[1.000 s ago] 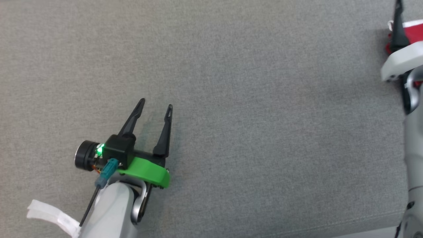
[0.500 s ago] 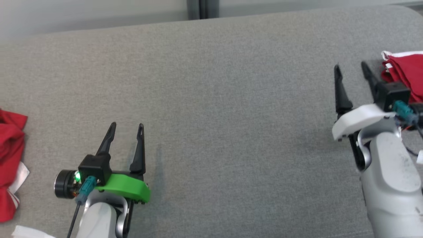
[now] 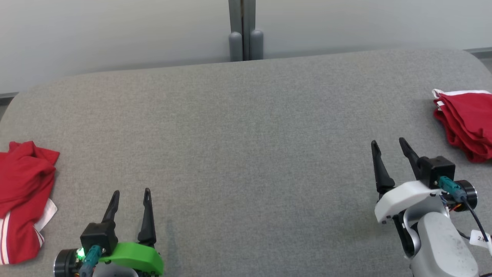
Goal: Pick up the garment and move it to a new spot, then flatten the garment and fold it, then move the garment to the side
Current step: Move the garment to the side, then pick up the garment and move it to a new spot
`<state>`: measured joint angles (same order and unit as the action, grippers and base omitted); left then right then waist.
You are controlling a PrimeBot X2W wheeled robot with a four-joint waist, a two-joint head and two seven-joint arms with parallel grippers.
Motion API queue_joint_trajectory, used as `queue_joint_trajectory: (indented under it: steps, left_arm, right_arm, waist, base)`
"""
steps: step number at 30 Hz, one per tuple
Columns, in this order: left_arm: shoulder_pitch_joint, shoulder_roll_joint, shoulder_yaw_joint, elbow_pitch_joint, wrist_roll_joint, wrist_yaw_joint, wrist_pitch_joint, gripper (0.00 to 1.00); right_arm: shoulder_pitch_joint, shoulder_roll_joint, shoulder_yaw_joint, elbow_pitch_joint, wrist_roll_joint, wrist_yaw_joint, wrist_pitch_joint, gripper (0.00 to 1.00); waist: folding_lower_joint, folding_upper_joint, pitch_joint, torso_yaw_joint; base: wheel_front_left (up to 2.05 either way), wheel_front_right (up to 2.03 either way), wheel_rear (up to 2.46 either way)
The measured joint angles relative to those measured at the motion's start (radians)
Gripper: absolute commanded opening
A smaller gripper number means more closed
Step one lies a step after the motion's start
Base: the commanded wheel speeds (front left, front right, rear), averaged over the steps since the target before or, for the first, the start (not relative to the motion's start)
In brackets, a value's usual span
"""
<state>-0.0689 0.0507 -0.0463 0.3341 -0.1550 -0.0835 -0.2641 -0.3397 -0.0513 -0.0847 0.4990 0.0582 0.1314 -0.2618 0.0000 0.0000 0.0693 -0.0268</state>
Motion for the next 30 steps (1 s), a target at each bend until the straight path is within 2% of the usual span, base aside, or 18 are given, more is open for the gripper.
queue_joint_trajectory:
  steps: [10, 20, 30]
  left_arm:
    - [0.068, -0.001, 0.004, -0.012, -0.01, 0.012, 0.0, 1.0]
    - [0.073, -0.001, -0.016, -0.022, -0.026, 0.017, 0.0, 1.0]
    - [0.056, -0.002, 0.009, -0.004, -0.021, 0.018, 0.0, 1.0]
  right_arm:
    - [0.106, 0.002, 0.045, -0.011, 0.066, 0.0, 0.0, 1.0]
    - [0.113, 0.001, 0.071, -0.009, 0.076, 0.0, 0.0, 1.0]
    - [0.11, 0.002, 0.095, -0.007, 0.096, 0.0, 0.0, 1.0]
  waist:
    - [0.0, 0.0, -0.058, 0.006]
    - [0.0, 0.0, -0.053, 0.02]
    - [0.0, 0.0, -0.045, 0.128]
  base:
    - [0.0, 0.0, 0.0]
    - [0.0, 0.0, 0.0]
    - [0.0, 0.0, 0.0]
